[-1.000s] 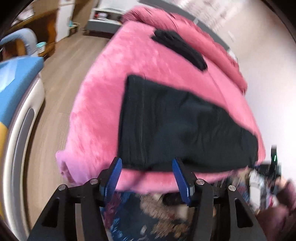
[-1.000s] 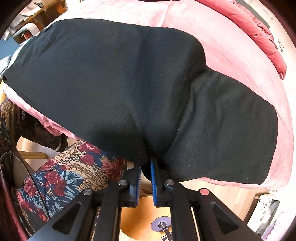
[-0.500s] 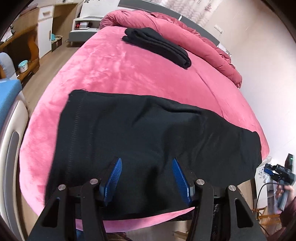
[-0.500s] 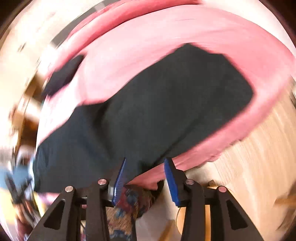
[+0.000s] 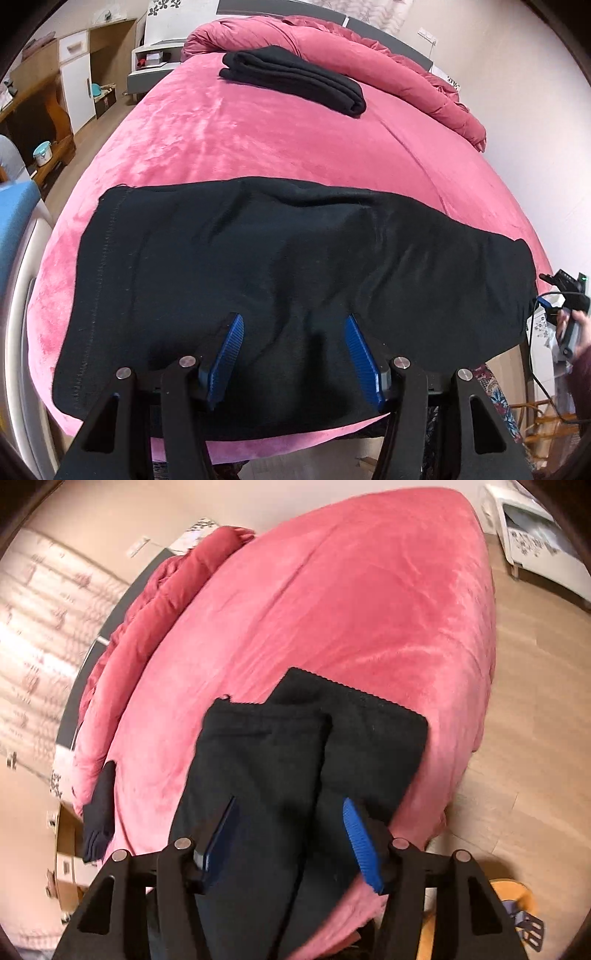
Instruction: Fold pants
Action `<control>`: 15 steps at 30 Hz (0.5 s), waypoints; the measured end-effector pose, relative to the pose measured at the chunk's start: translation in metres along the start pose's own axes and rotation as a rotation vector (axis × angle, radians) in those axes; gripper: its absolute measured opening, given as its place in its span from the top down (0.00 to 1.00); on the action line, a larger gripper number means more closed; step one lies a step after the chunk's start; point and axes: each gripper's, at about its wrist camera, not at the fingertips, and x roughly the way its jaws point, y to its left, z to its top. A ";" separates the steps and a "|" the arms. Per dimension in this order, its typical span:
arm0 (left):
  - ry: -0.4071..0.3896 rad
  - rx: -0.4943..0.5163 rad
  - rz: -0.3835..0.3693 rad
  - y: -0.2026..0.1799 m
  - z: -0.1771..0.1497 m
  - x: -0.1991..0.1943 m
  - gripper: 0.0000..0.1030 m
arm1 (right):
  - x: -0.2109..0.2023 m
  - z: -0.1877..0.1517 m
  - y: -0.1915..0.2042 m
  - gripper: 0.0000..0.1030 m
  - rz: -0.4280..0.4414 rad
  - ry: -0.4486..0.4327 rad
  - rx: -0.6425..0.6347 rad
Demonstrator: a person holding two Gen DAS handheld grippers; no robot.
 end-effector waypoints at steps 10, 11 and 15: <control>0.002 0.010 0.183 -0.005 -0.002 0.010 0.43 | 0.028 -0.003 0.023 0.67 -0.067 0.041 -0.090; -0.002 0.015 0.201 -0.005 -0.003 0.009 0.43 | 0.027 -0.003 0.026 0.69 -0.074 0.040 -0.098; -0.003 0.024 0.242 -0.007 -0.005 0.009 0.43 | 0.024 -0.003 0.034 0.84 -0.106 0.042 -0.145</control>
